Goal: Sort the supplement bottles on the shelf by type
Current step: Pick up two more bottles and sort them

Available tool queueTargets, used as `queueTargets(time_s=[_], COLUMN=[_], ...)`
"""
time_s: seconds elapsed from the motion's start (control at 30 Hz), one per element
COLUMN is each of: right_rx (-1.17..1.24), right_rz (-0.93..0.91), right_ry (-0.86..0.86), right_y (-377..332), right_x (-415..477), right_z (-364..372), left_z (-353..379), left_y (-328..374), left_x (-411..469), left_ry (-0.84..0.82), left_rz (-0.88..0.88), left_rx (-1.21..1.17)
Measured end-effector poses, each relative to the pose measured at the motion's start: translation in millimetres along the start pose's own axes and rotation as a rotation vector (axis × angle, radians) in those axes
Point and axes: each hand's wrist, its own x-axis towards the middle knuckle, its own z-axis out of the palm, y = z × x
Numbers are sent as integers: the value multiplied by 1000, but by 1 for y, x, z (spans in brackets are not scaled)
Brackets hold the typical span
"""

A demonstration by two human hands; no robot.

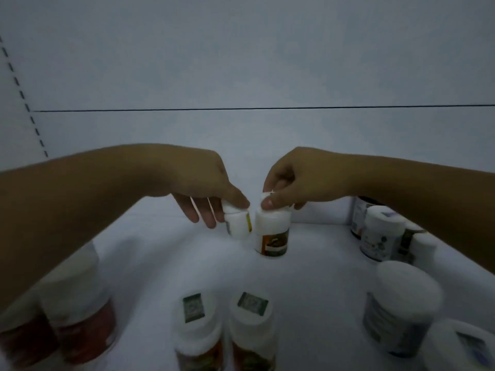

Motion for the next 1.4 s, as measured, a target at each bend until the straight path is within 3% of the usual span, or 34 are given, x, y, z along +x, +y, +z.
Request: queueTargets(time_s=[0.3, 0.53, 0.67, 0.77, 0.97, 1.1, 1.4], right_rx=[86, 31, 12, -32, 185, 238, 434], right_rz=[69, 197, 229, 208, 91, 71, 128], right_ry=[-78, -219, -218, -112, 241, 270, 351], right_y=[-75, -89, -93, -92, -79, -51, 49], right_x=[1, 6, 3, -7, -52, -92, -196], right_z=[29, 75, 82, 66, 21, 3, -48], left_z=[-28, -24, -24, -23, -1, 26, 89], left_y=[-44, -66, -68, -60, -11, 39, 155], left_x=[-46, -46, -43, -44, -45, -44, -22], left_ry=[100, 88, 77, 115, 223, 253, 114], left_rz=[48, 114, 161, 228, 362, 472, 603], left_rx=[17, -16, -39, -75, -113, -105, -231])
